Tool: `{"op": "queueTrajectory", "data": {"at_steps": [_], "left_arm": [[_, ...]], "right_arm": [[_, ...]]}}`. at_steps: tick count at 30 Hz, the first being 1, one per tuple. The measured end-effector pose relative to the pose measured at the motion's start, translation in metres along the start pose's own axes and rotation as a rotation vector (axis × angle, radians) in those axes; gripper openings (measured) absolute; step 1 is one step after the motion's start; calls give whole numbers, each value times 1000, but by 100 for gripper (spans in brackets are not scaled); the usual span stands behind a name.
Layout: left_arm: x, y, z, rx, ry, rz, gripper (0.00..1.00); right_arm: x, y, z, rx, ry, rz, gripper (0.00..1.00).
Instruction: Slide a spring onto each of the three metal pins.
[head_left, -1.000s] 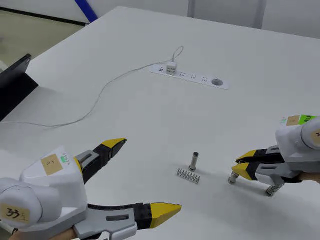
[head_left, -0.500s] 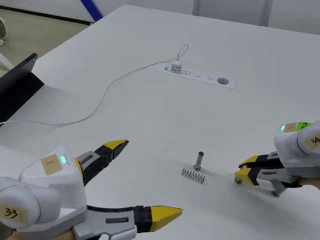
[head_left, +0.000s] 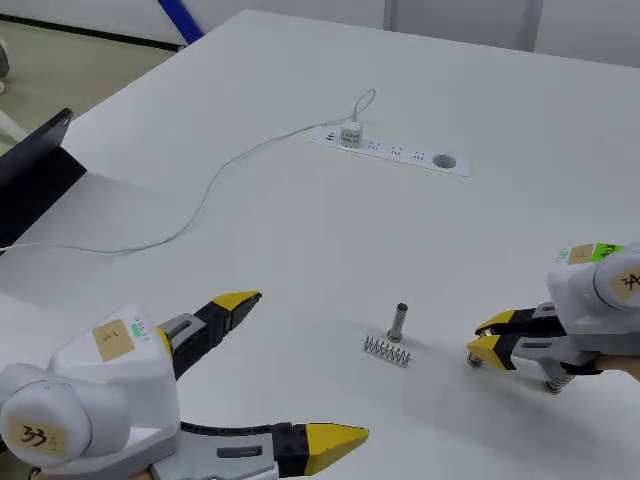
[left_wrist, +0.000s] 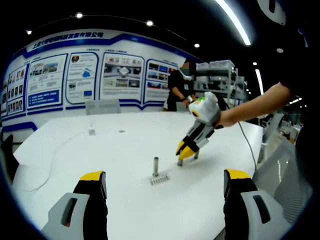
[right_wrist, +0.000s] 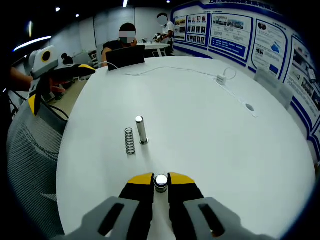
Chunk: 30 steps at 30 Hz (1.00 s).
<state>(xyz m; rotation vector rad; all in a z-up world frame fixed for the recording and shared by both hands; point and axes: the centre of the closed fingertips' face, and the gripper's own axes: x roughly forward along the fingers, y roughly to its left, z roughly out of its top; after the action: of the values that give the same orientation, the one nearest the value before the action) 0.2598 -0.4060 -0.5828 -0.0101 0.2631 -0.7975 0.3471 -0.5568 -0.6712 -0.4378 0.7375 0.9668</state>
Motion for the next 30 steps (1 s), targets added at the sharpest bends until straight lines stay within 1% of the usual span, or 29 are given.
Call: {"op": "queueTrajectory", "data": {"at_steps": [10, 15, 18, 22, 27, 30], "left_arm": [[0, 0, -4, 2, 15, -4, 99], [0, 0, -5, -9, 17, -6, 99], [0, 0, -5, -12, 17, -9, 99], [0, 1, -6, -19, 19, -4, 99], [-1, 4, -5, -29, 11, 5, 99], [0, 2, -6, -26, 15, -1, 99]], "right_arm": [[2, 0, 3, -2, -8, -1, 11], [1, -2, 1, -15, -3, -3, 12], [-1, -2, -2, -5, 3, 2, 13], [-4, -1, -3, -7, -2, 4, 14], [-9, -2, 5, -10, -28, -10, 17], [-15, 2, 14, -39, -58, -8, 19]]}}
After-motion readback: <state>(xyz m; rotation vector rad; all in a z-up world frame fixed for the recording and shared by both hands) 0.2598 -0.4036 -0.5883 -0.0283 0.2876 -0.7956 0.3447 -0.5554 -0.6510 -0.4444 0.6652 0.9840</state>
